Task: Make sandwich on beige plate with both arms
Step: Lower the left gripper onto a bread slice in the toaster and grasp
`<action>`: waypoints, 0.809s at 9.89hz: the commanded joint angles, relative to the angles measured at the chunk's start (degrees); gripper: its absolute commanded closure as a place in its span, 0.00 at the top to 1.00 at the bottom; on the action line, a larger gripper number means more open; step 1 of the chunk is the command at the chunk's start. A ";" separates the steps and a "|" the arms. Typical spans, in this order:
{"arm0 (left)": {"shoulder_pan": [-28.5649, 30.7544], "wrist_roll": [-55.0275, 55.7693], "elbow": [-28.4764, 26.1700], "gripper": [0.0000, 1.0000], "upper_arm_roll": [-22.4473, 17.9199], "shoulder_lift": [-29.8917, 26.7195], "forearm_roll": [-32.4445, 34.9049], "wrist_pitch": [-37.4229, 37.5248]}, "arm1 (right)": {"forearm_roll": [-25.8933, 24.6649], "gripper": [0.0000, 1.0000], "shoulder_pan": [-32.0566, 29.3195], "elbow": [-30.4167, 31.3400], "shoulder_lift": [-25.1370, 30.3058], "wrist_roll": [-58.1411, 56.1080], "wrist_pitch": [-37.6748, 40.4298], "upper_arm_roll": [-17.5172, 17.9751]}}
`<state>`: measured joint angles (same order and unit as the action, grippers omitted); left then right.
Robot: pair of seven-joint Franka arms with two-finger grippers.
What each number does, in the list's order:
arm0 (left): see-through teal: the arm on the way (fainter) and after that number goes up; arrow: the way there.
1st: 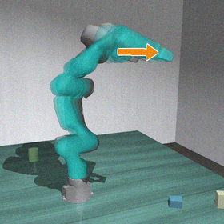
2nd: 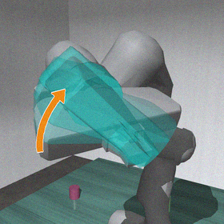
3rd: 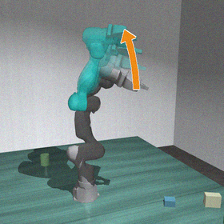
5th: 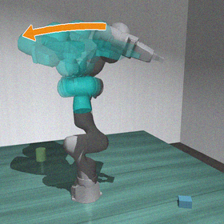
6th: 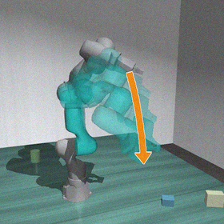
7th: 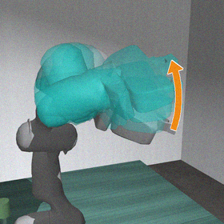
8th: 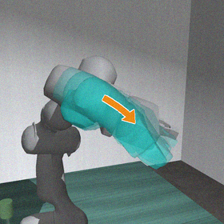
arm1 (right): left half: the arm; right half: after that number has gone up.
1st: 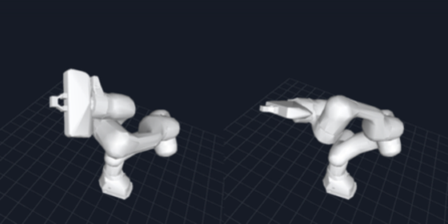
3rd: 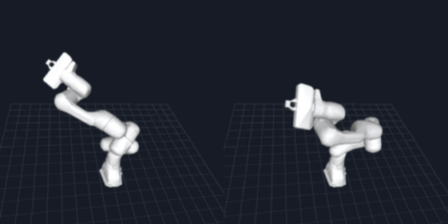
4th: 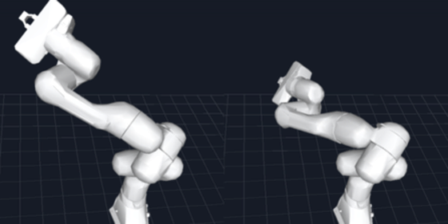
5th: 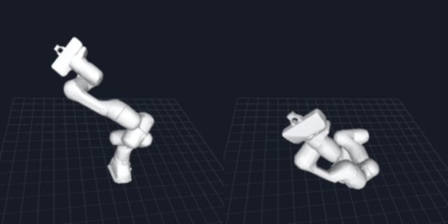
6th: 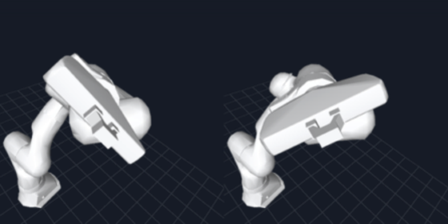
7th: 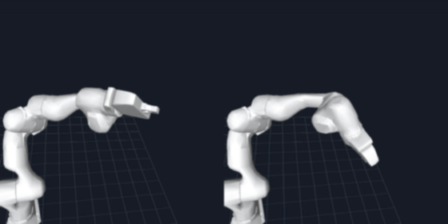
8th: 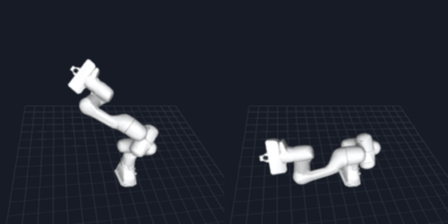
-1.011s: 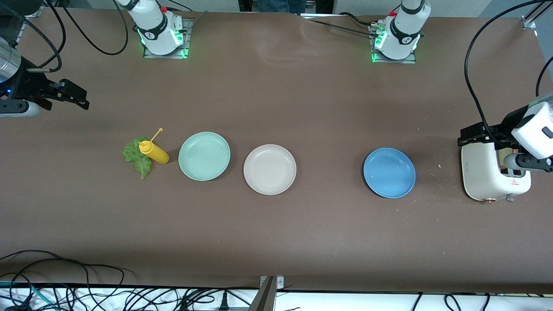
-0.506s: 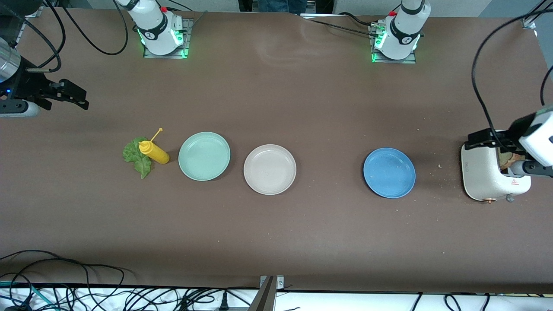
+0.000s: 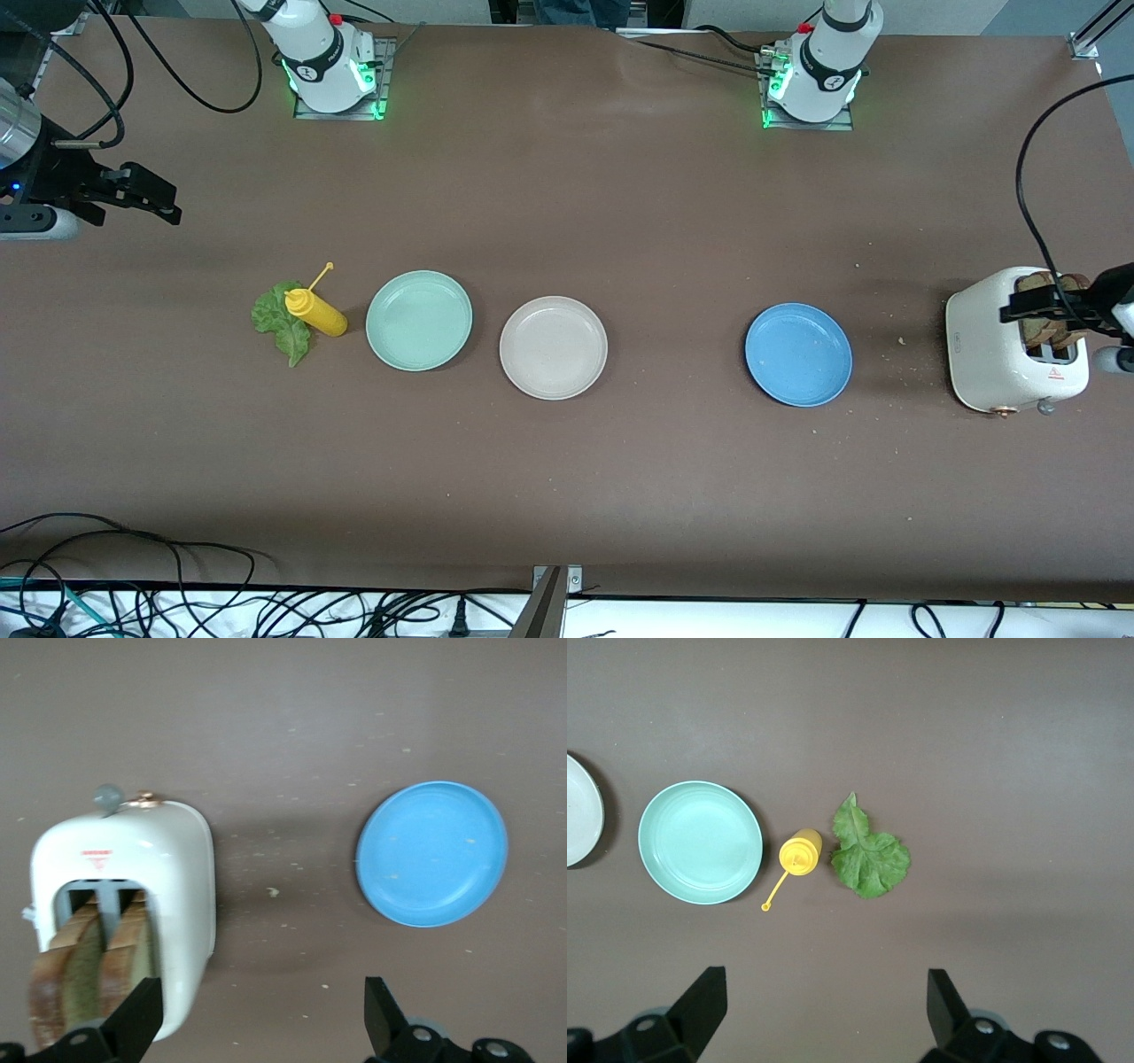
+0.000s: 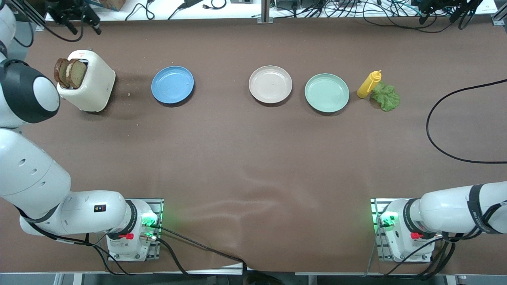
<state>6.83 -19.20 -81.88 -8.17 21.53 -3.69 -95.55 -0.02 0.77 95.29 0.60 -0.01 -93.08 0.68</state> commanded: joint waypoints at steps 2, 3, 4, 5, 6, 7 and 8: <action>3.35 -2.60 -5.39 1.00 0.44 -1.32 2.54 -3.76 | 1.08 1.00 -0.06 -0.45 0.46 0.45 0.79 -0.06; 4.84 -2.60 -6.53 1.00 0.44 -1.23 2.72 -3.85 | 1.08 1.00 -0.06 -0.45 0.46 0.45 0.88 -0.06; 5.03 -2.60 -7.24 1.00 0.44 -1.23 4.20 -4.02 | 1.08 1.00 -0.06 -0.45 0.46 0.45 0.79 -0.06; 5.04 -2.51 -8.20 1.00 0.44 -1.32 5.95 -5.24 | 1.08 1.00 -0.06 -0.45 0.46 0.45 0.88 -0.06; 5.30 -2.51 -8.82 1.00 0.44 -1.32 5.97 -5.78 | 1.08 1.00 -0.06 -0.45 0.46 0.45 0.79 -0.06; 5.39 -2.25 -9.69 1.00 0.44 -1.49 5.97 -5.96 | 1.08 1.00 -0.06 -0.45 0.46 0.45 0.88 -0.06; 5.39 -1.72 -10.83 1.00 0.44 -1.93 5.97 -6.66 | 1.08 1.00 0.02 -0.45 0.46 0.45 0.79 -0.06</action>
<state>11.88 -20.81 -89.78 -8.20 21.56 0.50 -100.53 0.09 0.77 95.28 0.61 -0.01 -93.07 0.67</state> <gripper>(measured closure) 0.000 0.000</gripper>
